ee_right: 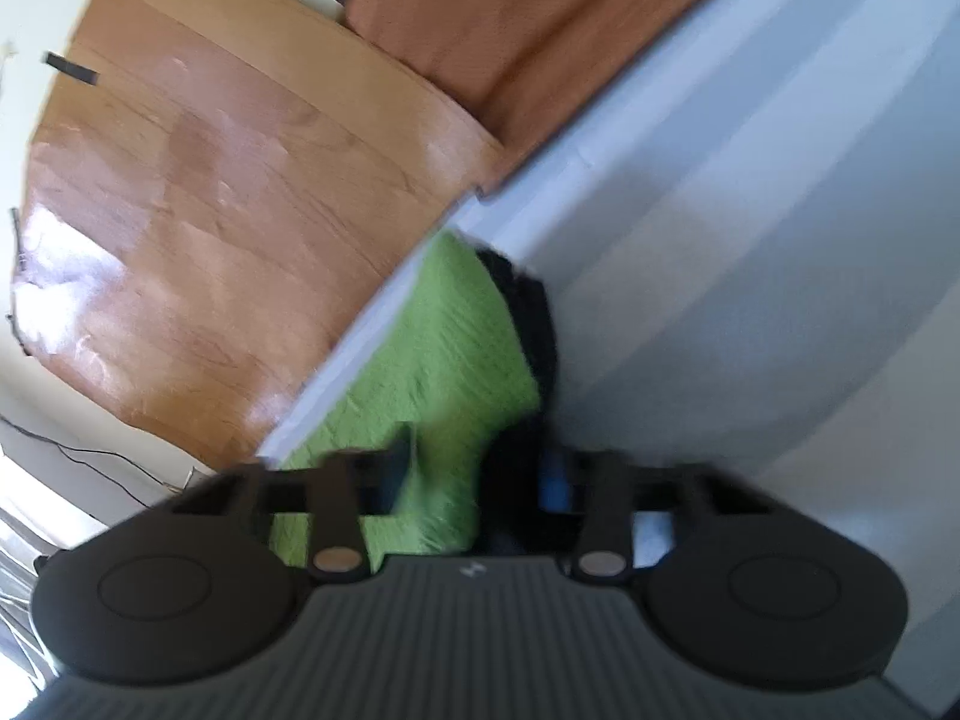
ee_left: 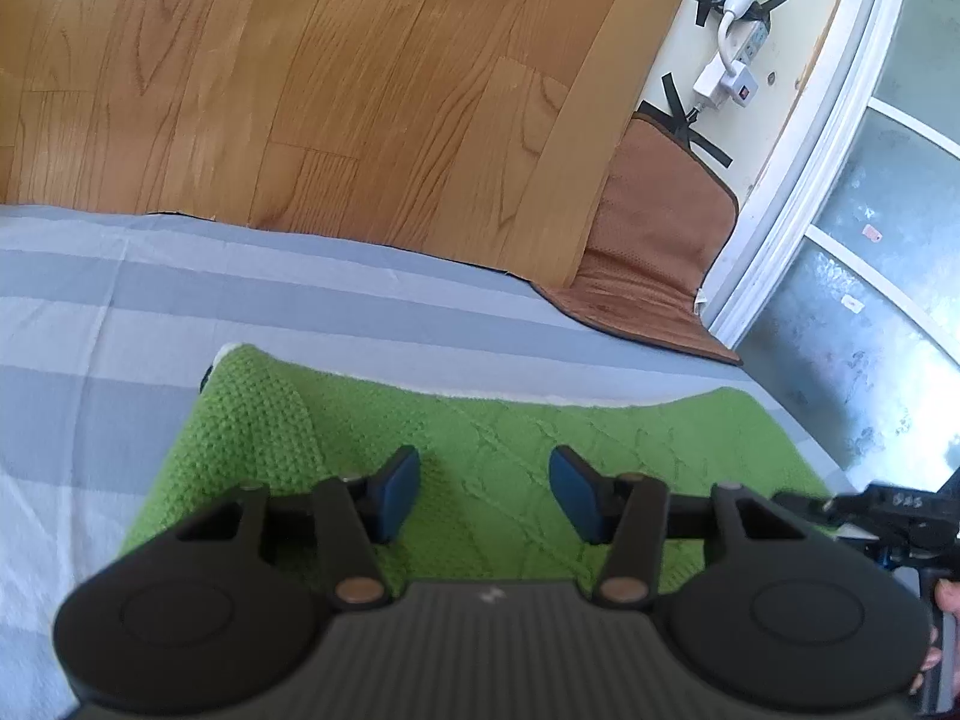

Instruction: Fold small clothes

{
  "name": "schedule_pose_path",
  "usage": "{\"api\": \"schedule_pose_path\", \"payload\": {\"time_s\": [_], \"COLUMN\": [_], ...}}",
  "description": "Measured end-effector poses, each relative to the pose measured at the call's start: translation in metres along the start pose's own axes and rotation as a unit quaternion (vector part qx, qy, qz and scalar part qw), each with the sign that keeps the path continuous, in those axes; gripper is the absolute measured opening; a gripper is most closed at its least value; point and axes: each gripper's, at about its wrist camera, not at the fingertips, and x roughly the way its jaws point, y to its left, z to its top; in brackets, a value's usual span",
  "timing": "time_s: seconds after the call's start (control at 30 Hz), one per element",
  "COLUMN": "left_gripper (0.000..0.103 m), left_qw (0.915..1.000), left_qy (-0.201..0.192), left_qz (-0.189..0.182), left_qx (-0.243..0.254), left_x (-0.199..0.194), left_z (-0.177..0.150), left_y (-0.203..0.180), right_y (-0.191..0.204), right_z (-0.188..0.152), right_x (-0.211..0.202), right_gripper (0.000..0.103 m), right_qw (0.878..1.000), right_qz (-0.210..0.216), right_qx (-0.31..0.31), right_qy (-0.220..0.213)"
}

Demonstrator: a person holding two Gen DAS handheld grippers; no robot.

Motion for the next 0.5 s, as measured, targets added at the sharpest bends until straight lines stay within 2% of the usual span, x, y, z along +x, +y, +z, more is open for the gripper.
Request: {"api": "schedule_pose_path", "payload": {"time_s": [0.1, 0.2, 0.27, 0.37, 0.5], "left_gripper": [0.037, 0.036, 0.037, 0.037, 0.038], "left_qw": [0.9999, 0.9968, 0.9906, 0.978, 0.9625], "left_qy": [-0.006, -0.046, -0.087, -0.154, -0.208], "left_qz": [-0.001, -0.028, -0.046, -0.052, -0.057], "left_qx": [-0.011, -0.06, -0.095, -0.131, -0.165], "left_x": [-0.004, -0.024, -0.046, -0.082, -0.115], "left_z": [0.002, 0.011, 0.017, 0.022, 0.022], "left_y": [0.003, 0.022, 0.038, 0.059, 0.084], "right_y": [0.007, 0.044, 0.084, 0.141, 0.207], "right_z": [0.0, 0.002, -0.001, -0.015, -0.052], "right_x": [-0.005, -0.012, -0.009, 0.006, 0.048], "right_gripper": [0.026, 0.025, 0.025, 0.024, 0.024], "right_qw": [0.999, 0.998, 0.994, 0.984, 0.96], "right_qz": [0.024, 0.066, 0.086, 0.116, 0.152], "right_qx": [0.018, -0.013, -0.061, -0.137, -0.227], "right_qy": [-0.01, -0.019, -0.013, 0.009, 0.065]}}
